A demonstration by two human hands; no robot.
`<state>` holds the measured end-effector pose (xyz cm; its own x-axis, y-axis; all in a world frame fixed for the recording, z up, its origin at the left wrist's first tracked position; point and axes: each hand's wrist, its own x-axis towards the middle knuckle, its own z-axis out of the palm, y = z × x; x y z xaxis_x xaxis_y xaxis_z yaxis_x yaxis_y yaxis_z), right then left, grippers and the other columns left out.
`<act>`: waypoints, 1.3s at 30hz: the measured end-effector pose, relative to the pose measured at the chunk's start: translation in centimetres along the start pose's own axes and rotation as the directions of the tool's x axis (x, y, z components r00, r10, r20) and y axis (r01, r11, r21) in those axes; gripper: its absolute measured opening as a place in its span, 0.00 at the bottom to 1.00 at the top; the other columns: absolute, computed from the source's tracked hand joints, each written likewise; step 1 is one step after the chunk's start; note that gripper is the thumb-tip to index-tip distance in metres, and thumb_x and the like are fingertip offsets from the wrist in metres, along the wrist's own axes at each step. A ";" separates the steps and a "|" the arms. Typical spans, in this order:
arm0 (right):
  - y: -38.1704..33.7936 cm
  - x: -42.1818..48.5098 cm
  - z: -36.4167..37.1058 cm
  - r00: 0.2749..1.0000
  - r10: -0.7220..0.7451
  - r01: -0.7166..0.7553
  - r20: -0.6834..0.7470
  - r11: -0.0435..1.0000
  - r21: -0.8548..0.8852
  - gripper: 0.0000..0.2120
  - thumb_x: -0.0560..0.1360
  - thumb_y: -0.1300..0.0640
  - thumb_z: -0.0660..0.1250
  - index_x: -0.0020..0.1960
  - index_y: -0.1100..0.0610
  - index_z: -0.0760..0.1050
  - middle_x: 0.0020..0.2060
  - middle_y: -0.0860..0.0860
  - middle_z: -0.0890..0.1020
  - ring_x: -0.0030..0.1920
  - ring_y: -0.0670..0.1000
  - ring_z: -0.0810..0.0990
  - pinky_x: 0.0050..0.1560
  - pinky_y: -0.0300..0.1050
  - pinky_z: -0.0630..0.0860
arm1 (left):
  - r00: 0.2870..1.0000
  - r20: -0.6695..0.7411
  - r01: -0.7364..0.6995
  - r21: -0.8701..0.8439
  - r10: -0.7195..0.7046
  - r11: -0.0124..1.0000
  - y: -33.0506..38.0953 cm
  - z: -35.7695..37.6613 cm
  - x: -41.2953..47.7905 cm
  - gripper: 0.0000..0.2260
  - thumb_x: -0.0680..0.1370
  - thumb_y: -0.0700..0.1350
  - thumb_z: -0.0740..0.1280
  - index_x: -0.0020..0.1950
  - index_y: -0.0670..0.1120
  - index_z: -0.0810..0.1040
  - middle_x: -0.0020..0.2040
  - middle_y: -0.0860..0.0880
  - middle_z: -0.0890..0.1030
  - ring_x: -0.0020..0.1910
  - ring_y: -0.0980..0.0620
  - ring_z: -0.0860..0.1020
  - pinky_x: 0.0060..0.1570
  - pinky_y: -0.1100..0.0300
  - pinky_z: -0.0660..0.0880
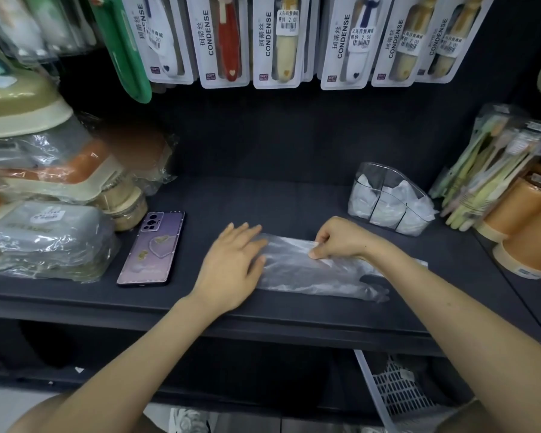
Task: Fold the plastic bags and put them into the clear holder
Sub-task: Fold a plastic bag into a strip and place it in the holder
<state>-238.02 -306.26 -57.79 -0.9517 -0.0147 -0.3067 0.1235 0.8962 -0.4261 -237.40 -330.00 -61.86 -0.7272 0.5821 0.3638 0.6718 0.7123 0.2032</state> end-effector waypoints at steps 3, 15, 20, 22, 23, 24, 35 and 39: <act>0.0 0.1 0.0 1.000 -0.005 0.005 0.008 1.000 0.017 0.10 0.69 0.54 0.75 0.33 0.55 0.78 0.29 0.46 0.78 0.35 0.47 0.76 0.42 0.43 0.73 | 0.972 0.233 0.032 -0.029 -0.024 0.999 0.9 0.7 0.1 0.35 0.76 0.61 0.38 0.75 0.46 0.64 0.77 0.47 0.59 0.78 0.47 0.54 0.73 0.60 0.41; -0.5 -1.7 0.1 0.956 -0.051 -0.009 -0.288 0.980 -0.201 0.22 0.73 0.39 0.66 0.61 0.52 0.77 0.50 0.46 0.81 0.56 0.52 0.77 0.59 0.49 0.70 | 0.925 0.333 0.169 0.073 -0.184 0.983 1.6 1.5 -0.8 0.43 0.68 0.66 0.30 0.79 0.49 0.45 0.79 0.47 0.42 0.78 0.51 0.39 0.71 0.62 0.33; -2.7 -3.5 7.1 0.861 -0.357 0.142 -0.362 0.853 -0.502 0.33 0.76 0.37 0.45 0.66 0.55 0.75 0.64 0.57 0.77 0.67 0.59 0.73 0.71 0.65 0.56 | 0.922 0.326 0.170 0.145 -0.210 0.975 1.6 1.9 -0.7 0.43 0.67 0.66 0.28 0.79 0.48 0.44 0.79 0.48 0.43 0.78 0.52 0.40 0.74 0.56 0.35; -2.2 -4.2 8.0 0.947 -0.226 0.102 -0.228 0.885 -0.455 0.42 0.73 0.33 0.28 0.76 0.51 0.59 0.76 0.54 0.60 0.77 0.56 0.55 0.74 0.62 0.39 | 0.915 0.326 0.197 0.160 -0.240 0.967 1.7 2.0 -0.7 0.44 0.66 0.66 0.28 0.79 0.47 0.43 0.80 0.49 0.43 0.78 0.53 0.41 0.75 0.54 0.35; -1.3 -4.6 8.0 0.966 -0.143 0.038 -0.216 0.904 -0.426 0.45 0.68 0.32 0.23 0.78 0.48 0.51 0.78 0.51 0.53 0.78 0.54 0.48 0.73 0.61 0.34 | 0.910 0.329 0.206 0.166 -0.251 0.964 1.7 2.0 -0.7 0.44 0.66 0.66 0.28 0.79 0.47 0.43 0.80 0.49 0.43 0.78 0.53 0.41 0.75 0.53 0.35; -0.2 -4.9 7.9 0.968 -0.090 -0.017 -0.234 0.909 -0.416 0.46 0.67 0.30 0.21 0.78 0.46 0.47 0.78 0.49 0.49 0.78 0.53 0.45 0.73 0.61 0.32 | 0.907 0.334 0.209 0.171 -0.257 0.963 1.7 2.0 -0.6 0.44 0.66 0.66 0.28 0.79 0.47 0.43 0.80 0.49 0.43 0.78 0.53 0.41 0.75 0.53 0.35; 1.9 -9.1 6.6 0.875 -0.166 -0.023 -0.455 0.924 -0.383 0.39 0.74 0.30 0.32 0.75 0.47 0.63 0.74 0.56 0.65 0.76 0.59 0.58 0.73 0.64 0.39 | 0.901 0.353 0.201 0.177 -0.253 0.963 1.7 1.7 -0.5 0.42 0.68 0.66 0.31 0.80 0.48 0.45 0.80 0.50 0.45 0.78 0.53 0.41 0.75 0.51 0.36; 1.5 -9.5 8.0 0.721 -0.545 0.259 -0.428 0.785 -0.563 0.20 0.74 0.39 0.59 0.53 0.49 0.83 0.60 0.51 0.80 0.64 0.55 0.76 0.70 0.61 0.56 | 0.886 0.381 0.214 0.172 -0.265 0.962 1.6 1.5 -0.4 0.34 0.78 0.65 0.40 0.79 0.48 0.44 0.80 0.50 0.43 0.78 0.53 0.41 0.75 0.51 0.35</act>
<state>-226.52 -308.26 -62.30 -0.8741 -0.3090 0.3748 -0.3078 0.9492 0.0647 -236.20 -328.49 -63.07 -0.8759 0.4763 -0.0774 0.4665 0.8768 0.1166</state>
